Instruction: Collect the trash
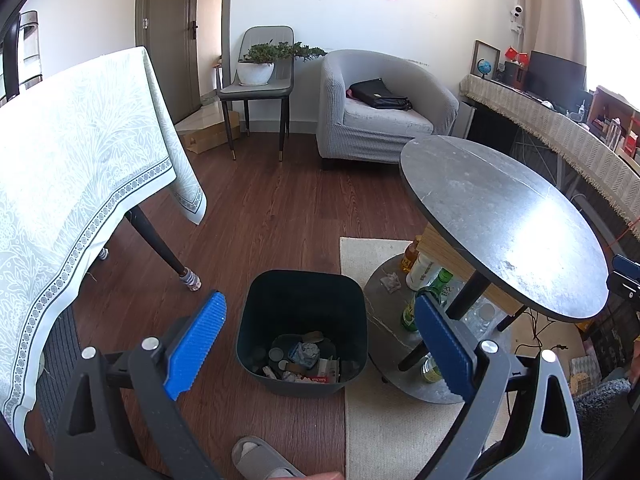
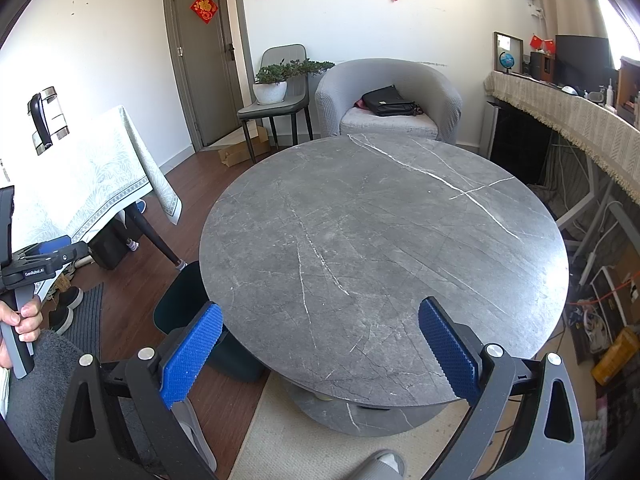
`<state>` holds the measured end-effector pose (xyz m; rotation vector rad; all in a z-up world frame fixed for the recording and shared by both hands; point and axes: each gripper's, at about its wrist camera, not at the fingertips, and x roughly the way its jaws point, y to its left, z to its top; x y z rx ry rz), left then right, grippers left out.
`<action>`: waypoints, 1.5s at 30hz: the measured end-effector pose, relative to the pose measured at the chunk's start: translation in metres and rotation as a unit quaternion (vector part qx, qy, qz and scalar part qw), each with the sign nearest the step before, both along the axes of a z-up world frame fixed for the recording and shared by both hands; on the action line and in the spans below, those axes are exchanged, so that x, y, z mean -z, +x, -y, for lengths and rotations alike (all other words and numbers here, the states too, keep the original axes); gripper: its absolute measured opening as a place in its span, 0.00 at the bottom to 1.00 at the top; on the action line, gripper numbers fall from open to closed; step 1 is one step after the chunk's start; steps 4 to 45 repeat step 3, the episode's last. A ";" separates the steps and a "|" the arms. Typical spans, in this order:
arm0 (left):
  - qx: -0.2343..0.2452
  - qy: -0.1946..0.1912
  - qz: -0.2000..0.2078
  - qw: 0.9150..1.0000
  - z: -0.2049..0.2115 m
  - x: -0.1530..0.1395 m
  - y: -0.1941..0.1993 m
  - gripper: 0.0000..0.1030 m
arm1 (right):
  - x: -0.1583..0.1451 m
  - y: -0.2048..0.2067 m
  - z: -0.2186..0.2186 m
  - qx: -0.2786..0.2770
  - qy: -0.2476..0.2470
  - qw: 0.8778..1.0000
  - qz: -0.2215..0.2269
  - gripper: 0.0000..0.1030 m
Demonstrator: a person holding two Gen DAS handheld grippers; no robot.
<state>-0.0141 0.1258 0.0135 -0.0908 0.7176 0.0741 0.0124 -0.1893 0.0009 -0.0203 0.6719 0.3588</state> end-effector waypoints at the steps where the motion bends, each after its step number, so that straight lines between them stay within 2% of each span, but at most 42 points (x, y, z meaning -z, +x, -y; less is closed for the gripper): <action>1: 0.000 0.000 0.000 1.000 -0.001 0.000 0.001 0.94 | 0.001 0.000 0.000 0.000 0.000 1.000 0.000 0.96; 45: -0.001 -0.001 -0.001 1.000 -0.002 0.000 0.003 0.94 | 0.001 0.001 0.000 0.000 0.000 1.000 0.000 0.97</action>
